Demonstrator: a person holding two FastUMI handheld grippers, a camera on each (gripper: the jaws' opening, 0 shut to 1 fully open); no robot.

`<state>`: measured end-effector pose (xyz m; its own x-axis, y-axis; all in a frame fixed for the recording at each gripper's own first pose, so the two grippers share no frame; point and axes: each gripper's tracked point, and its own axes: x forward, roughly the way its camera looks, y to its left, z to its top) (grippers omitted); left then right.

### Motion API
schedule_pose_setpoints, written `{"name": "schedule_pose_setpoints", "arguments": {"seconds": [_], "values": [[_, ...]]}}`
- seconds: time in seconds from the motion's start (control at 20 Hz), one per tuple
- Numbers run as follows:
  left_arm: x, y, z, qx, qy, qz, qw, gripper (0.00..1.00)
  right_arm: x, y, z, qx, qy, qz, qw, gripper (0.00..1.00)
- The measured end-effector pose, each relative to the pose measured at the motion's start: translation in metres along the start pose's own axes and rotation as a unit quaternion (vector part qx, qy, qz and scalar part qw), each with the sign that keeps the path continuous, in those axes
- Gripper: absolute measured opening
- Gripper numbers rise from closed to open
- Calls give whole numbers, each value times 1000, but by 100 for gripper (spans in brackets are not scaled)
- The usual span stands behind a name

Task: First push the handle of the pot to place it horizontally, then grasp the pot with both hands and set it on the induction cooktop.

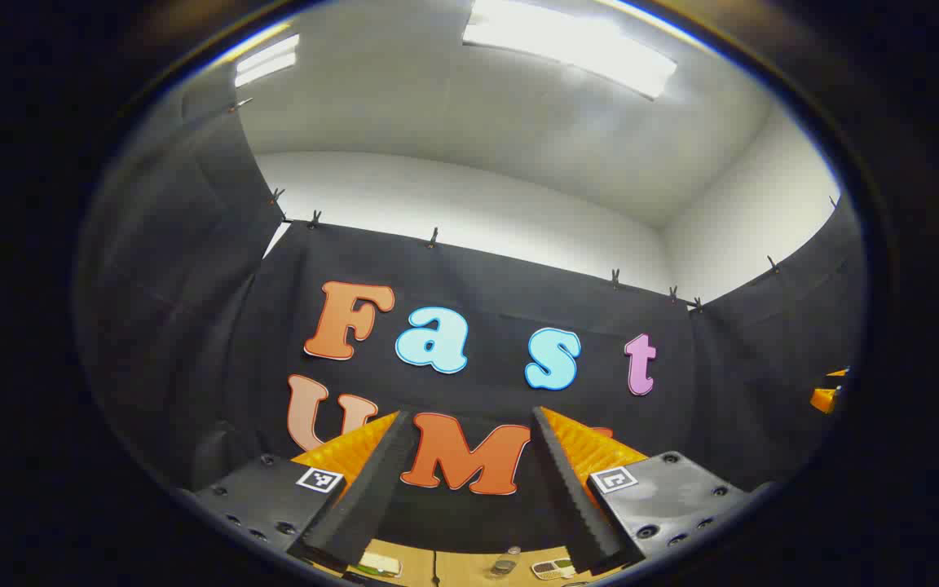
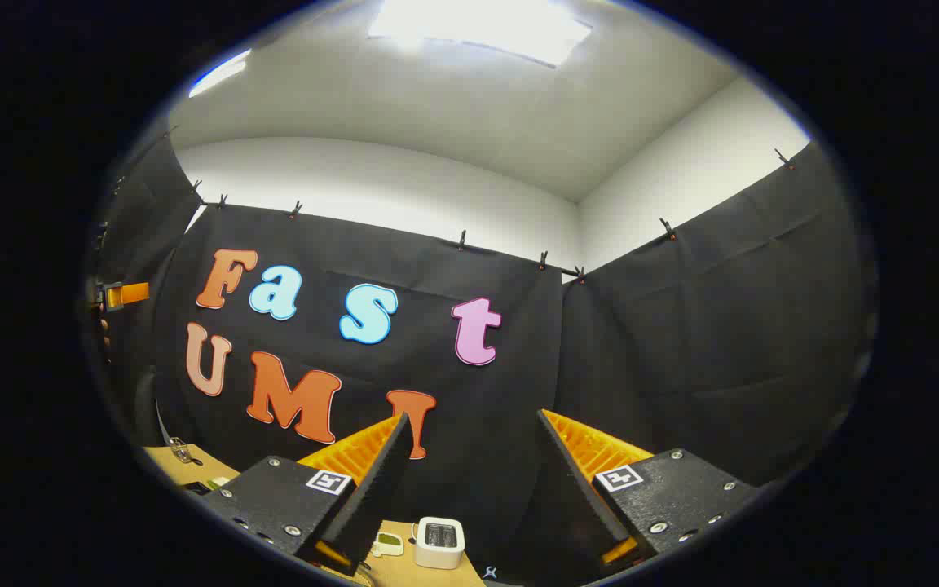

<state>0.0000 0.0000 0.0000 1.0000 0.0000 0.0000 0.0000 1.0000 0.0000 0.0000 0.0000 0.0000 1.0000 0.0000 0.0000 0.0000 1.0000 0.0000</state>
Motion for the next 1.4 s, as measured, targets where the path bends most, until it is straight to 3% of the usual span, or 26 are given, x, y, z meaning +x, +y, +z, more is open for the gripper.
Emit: {"name": "schedule_pose_setpoints", "arguments": {"seconds": [0.55,1.1,1.15,1.35,1.4], "values": [[-10,-2,10,20,-4,5,1000,97,-2,-10,4,13,-9,3,1000,93],[-41,-53,-6,43,1,-13,999,95,-14,-18,3,8,-20,28,999,93],[-44,-58,-8,48,1,-13,999,92,-15,-22,0,6,-19,29,999,93],[-61,-71,-20,59,9,-5,998,98,-20,-30,-9,9,-20,41,999,94],[-66,-71,-22,61,13,0,998,94,-19,-30,-12,11,-21,46,999,93]]}}
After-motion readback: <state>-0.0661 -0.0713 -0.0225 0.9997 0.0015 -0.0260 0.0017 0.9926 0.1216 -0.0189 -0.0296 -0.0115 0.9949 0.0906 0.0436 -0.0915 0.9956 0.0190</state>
